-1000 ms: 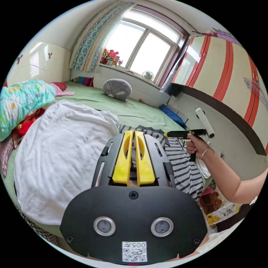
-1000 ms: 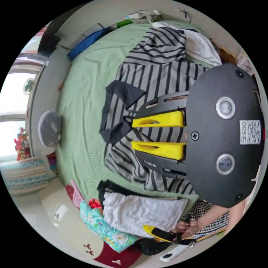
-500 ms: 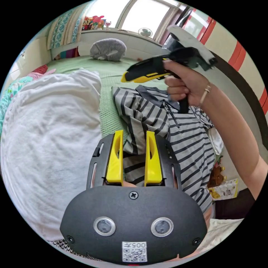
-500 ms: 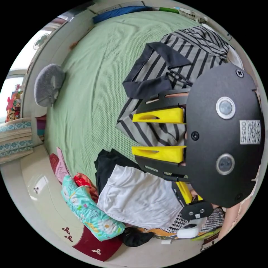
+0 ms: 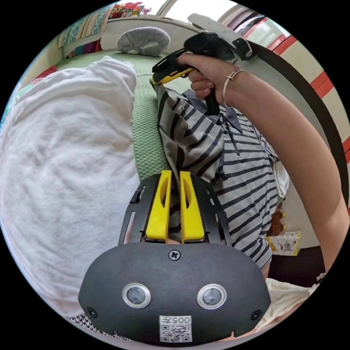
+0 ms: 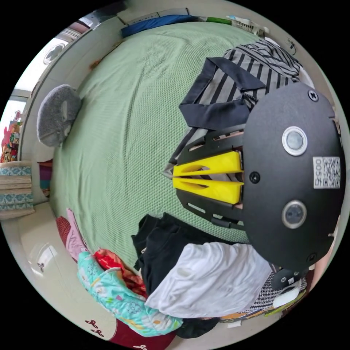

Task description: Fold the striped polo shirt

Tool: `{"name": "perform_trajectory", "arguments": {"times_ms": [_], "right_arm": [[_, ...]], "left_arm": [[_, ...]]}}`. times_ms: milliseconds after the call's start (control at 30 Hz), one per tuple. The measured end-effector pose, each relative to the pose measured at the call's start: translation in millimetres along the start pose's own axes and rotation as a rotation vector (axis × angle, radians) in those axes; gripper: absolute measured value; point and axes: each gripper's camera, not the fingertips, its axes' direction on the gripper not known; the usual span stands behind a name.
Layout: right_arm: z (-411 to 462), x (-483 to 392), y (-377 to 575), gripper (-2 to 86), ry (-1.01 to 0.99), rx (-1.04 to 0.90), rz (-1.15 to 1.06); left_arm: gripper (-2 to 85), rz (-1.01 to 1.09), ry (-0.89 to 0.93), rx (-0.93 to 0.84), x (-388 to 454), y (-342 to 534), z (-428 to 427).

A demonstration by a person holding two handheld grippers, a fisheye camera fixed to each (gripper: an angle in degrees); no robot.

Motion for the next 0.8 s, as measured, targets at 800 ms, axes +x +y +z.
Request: {"name": "perform_trajectory", "arguments": {"times_ms": [800], "right_arm": [[-30, 37, 72, 2.3, -0.058, 0.058, -0.194]], "left_arm": [[0.4, 0.018, 0.062, 0.17, 11, -19, -28]]}}
